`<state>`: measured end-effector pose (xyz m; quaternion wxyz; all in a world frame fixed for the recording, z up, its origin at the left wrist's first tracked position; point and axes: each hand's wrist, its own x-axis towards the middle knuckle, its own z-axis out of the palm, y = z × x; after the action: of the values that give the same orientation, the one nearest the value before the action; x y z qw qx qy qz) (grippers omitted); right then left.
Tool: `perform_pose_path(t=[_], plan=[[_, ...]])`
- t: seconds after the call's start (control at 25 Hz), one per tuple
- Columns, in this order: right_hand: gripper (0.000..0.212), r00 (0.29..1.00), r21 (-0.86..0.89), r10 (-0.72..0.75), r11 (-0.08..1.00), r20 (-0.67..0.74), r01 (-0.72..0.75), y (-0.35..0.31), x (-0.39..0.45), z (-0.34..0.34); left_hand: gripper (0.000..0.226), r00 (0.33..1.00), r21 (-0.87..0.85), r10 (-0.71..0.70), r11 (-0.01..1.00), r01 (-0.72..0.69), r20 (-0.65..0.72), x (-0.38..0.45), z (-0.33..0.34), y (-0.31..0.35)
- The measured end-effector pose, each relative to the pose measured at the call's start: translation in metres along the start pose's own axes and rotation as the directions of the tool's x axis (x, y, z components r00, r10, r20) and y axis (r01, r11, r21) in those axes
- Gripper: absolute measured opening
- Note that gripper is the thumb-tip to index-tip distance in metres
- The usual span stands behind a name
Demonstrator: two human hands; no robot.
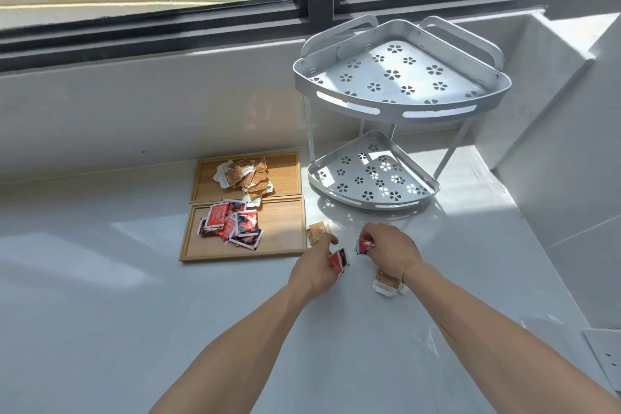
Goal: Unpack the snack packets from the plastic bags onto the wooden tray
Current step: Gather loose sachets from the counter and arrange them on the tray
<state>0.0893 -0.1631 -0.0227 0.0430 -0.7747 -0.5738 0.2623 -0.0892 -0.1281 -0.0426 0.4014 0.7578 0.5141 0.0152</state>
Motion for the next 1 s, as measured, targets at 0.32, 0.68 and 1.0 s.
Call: perform_pose_path(t=[0.32,0.68,1.0], plan=[[0.028,0.994,0.036,-0.076,0.997,0.080,0.073,-0.075,-0.004,0.031,0.016,0.994,-0.115,-0.109,0.987,0.112,0.032,-0.040,-0.049,-0.072],[0.036,0.990,0.008,-0.126,0.992,0.070,0.126,-0.154,0.049,0.051,0.030,0.986,-0.009,-0.146,0.989,0.146,-0.078,-0.024,-0.156,-0.152],[0.037,0.990,-0.074,-0.112,0.990,0.087,0.119,-0.179,0.084,0.057,0.038,0.990,0.214,-0.089,0.971,0.110,-0.107,0.017,-0.188,-0.184]])
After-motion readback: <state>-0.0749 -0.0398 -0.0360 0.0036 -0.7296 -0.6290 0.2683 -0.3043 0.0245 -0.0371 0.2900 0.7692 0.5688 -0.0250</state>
